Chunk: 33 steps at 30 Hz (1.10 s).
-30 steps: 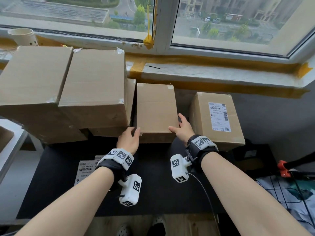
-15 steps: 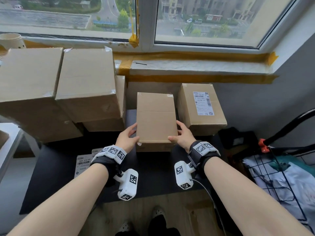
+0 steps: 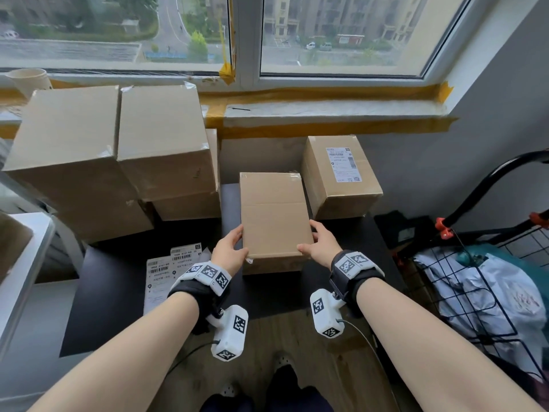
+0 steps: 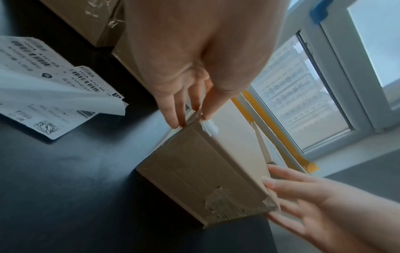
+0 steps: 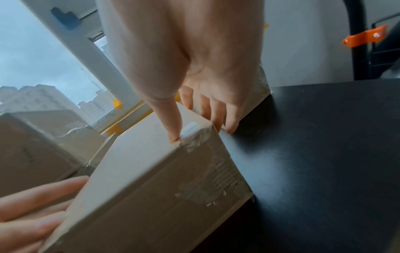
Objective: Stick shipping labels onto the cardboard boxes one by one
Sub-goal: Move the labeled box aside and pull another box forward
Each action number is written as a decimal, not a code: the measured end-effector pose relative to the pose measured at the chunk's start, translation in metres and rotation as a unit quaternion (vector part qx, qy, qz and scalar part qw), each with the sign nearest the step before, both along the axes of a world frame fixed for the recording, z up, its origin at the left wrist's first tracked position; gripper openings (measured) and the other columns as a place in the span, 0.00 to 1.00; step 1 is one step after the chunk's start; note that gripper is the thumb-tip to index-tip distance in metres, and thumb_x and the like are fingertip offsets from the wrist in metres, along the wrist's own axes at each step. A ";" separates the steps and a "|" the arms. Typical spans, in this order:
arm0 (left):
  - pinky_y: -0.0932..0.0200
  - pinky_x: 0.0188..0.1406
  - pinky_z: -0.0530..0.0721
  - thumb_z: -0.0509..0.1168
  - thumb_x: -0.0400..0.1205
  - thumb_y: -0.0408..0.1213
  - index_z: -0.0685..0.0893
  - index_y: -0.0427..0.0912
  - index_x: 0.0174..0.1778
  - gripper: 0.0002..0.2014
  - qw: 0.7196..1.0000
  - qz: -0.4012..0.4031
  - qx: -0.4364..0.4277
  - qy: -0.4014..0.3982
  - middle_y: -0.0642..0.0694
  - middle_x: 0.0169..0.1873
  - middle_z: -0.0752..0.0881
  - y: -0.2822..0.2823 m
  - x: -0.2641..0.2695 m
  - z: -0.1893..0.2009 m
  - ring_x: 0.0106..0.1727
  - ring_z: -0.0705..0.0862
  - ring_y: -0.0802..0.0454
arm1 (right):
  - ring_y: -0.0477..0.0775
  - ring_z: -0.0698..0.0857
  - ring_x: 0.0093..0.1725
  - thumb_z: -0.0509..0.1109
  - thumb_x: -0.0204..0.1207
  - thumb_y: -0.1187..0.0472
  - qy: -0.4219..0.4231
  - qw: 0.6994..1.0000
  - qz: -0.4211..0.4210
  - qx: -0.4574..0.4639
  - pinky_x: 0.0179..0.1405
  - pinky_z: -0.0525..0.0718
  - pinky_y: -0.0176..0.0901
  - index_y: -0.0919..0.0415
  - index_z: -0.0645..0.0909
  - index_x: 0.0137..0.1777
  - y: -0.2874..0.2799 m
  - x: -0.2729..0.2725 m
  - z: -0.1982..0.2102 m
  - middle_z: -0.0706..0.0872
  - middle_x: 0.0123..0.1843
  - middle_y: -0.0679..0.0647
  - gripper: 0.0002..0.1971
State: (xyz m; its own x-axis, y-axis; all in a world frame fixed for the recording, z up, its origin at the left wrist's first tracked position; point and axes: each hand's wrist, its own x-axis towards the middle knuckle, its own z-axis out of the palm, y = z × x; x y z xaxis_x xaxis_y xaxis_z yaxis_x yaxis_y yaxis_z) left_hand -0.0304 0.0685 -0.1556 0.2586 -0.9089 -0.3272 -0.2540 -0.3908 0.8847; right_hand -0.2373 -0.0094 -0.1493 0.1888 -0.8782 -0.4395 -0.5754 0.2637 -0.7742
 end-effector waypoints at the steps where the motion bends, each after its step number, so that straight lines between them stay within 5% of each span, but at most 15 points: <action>1: 0.53 0.76 0.70 0.62 0.79 0.23 0.64 0.39 0.79 0.31 1.000 -0.012 0.001 -0.027 0.43 0.77 0.71 0.002 0.000 0.000 0.78 0.69 0.48 | 0.58 0.74 0.74 0.74 0.72 0.65 0.029 0.999 0.003 -0.019 0.73 0.75 0.53 0.56 0.59 0.81 0.004 0.001 0.001 0.73 0.77 0.58 0.40; 7: 0.52 0.72 0.73 0.58 0.84 0.35 0.64 0.46 0.80 0.26 0.979 -0.064 0.010 -0.191 0.42 0.75 0.74 0.022 0.014 0.008 0.74 0.74 0.42 | 0.55 0.67 0.79 0.68 0.78 0.55 0.161 0.975 0.050 -0.147 0.79 0.65 0.50 0.59 0.63 0.79 0.029 0.020 0.015 0.68 0.80 0.55 0.31; 11: 0.54 0.72 0.72 0.56 0.85 0.35 0.68 0.44 0.78 0.23 0.967 -0.069 -0.007 -0.245 0.41 0.72 0.77 0.039 0.040 0.012 0.72 0.76 0.44 | 0.55 0.70 0.77 0.65 0.80 0.55 0.154 0.964 0.104 -0.189 0.76 0.66 0.47 0.59 0.66 0.77 0.048 0.050 0.024 0.71 0.77 0.53 0.27; 16: 0.57 0.76 0.64 0.55 0.85 0.35 0.71 0.38 0.76 0.21 0.957 -0.048 -0.032 -0.285 0.42 0.75 0.74 0.066 0.074 0.006 0.76 0.70 0.46 | 0.55 0.69 0.77 0.64 0.81 0.56 0.114 0.955 0.174 -0.211 0.76 0.65 0.45 0.59 0.67 0.77 0.070 0.101 0.023 0.72 0.77 0.54 0.25; 29: 0.51 0.74 0.71 0.54 0.86 0.39 0.68 0.47 0.77 0.21 0.941 -0.048 0.065 -0.330 0.50 0.77 0.69 0.134 0.130 -0.059 0.78 0.66 0.53 | 0.51 0.64 0.80 0.63 0.81 0.57 0.118 0.924 0.318 -0.176 0.78 0.61 0.42 0.57 0.66 0.78 0.113 0.191 -0.054 0.65 0.81 0.52 0.25; 33: 0.53 0.76 0.69 0.57 0.85 0.43 0.66 0.48 0.78 0.24 0.943 -0.072 0.088 -0.313 0.50 0.79 0.67 0.129 0.130 -0.077 0.80 0.64 0.53 | 0.58 0.66 0.79 0.62 0.79 0.68 0.137 0.923 0.315 -0.173 0.76 0.69 0.49 0.53 0.68 0.77 0.113 0.198 -0.078 0.62 0.83 0.54 0.26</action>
State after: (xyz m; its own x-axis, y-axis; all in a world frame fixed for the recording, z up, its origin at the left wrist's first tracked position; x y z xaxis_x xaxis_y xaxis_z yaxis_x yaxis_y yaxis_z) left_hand 0.0994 0.1980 -0.2321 0.3298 -0.8949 -0.3007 -0.7657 -0.4399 0.4692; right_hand -0.0394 0.1032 -0.2271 0.6333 -0.7286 -0.2610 -0.7174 -0.4260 -0.5513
